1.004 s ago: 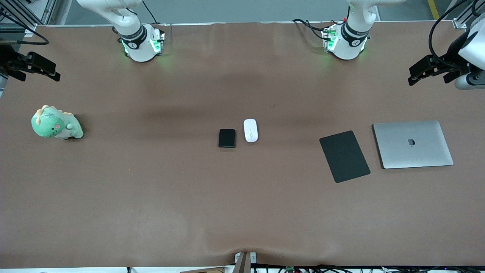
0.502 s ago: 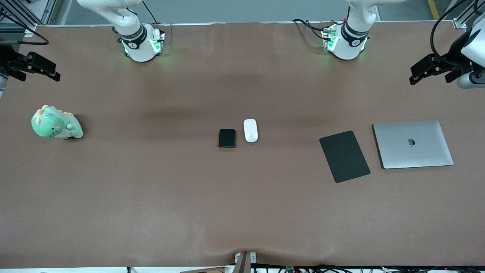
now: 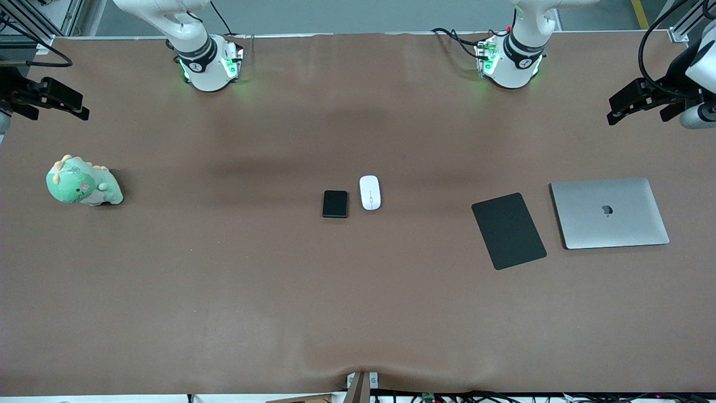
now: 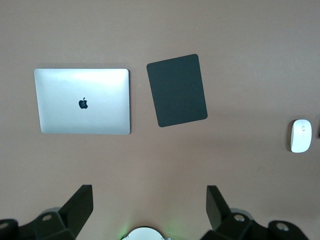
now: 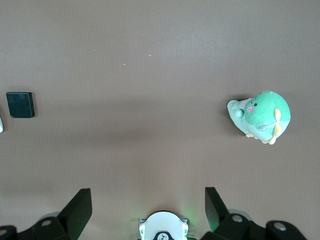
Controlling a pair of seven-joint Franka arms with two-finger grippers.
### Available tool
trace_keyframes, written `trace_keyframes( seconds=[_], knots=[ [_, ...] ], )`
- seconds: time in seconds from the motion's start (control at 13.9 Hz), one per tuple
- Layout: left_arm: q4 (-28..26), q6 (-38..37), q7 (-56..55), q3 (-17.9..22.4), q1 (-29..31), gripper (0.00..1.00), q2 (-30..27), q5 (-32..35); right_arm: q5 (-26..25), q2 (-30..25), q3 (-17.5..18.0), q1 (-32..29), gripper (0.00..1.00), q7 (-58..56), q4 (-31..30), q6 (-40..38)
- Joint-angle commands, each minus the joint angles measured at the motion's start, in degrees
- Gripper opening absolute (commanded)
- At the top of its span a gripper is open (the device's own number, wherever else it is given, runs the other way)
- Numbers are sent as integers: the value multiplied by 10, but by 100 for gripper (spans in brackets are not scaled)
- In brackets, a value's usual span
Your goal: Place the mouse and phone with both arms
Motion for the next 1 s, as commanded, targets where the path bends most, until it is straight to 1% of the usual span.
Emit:
trace_keyframes(
  seconds=[0.0,0.36,0.5,0.65,0.79,0.86,0.93],
  knots=[
    [7,-11,-8,-4,1,100,2,9,-1,-1,-6,1,100,-2,3,-4],
    [6,-11,-37,-9,-8,100,9,9,-1,2,-7,1,100,-2,3,-4],
    [6,-11,-38,-21,-12,100,14,9,-2,2,-8,2,100,-2,3,-4],
    [6,-11,-47,-42,-13,100,32,8,-1,2,-8,2,100,-2,3,-4],
    [8,-3,-97,-72,-14,100,65,8,-2,2,-9,7,100,-2,3,-4],
    [9,5,-116,-84,-15,100,80,6,-2,2,-11,7,100,-1,3,-4],
    [8,31,-122,-101,-15,100,95,5,-2,2,-12,8,100,-1,3,-4]
  ],
)
